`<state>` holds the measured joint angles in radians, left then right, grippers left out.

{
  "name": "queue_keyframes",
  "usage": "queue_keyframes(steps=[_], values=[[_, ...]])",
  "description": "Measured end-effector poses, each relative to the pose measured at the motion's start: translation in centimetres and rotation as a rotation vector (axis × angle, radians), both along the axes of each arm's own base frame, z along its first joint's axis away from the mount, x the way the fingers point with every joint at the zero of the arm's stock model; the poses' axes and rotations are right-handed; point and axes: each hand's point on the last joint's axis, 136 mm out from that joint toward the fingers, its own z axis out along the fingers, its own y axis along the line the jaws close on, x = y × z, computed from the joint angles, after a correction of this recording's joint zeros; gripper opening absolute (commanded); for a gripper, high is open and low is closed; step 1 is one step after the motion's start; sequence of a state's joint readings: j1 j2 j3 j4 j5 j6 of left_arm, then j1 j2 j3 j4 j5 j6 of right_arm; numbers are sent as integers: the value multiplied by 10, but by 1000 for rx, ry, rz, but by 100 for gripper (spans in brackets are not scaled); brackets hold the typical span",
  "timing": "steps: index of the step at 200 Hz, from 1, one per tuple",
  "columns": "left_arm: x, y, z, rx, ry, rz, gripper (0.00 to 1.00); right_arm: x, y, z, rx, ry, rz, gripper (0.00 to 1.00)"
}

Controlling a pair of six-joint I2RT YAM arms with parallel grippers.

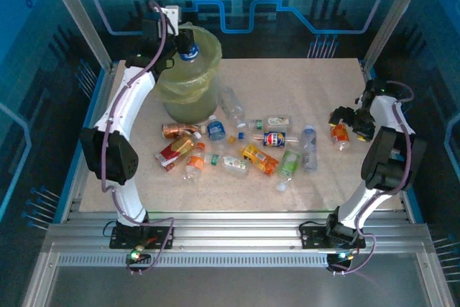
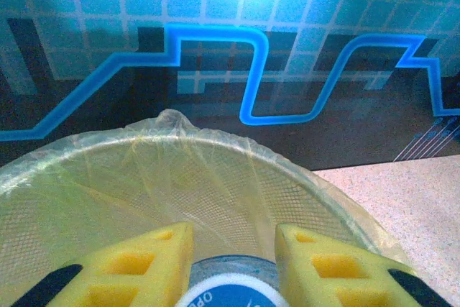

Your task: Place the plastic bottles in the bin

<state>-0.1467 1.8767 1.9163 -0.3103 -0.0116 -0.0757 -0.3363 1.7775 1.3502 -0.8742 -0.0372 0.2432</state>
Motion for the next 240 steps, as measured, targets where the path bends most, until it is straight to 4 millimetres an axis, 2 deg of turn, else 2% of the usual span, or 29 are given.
queue_keyframes(steps=[65,90,120,150,175,206,240], values=[[10,-1,-68,21,145,1,8,1,5,-31,47,61,28,100],[12,-1,-90,29,197,1,13,1,6,-44,63,88,39,100],[10,-1,-109,37,250,1,26,2,8,-52,80,99,47,100],[9,0,-123,49,295,-1,50,6,7,-54,81,97,56,99],[7,1,-126,47,318,4,61,10,7,-56,82,93,64,98],[8,2,-115,51,303,4,77,12,7,-61,88,100,69,96],[2,5,-106,55,302,16,98,15,8,-61,84,99,82,87]])
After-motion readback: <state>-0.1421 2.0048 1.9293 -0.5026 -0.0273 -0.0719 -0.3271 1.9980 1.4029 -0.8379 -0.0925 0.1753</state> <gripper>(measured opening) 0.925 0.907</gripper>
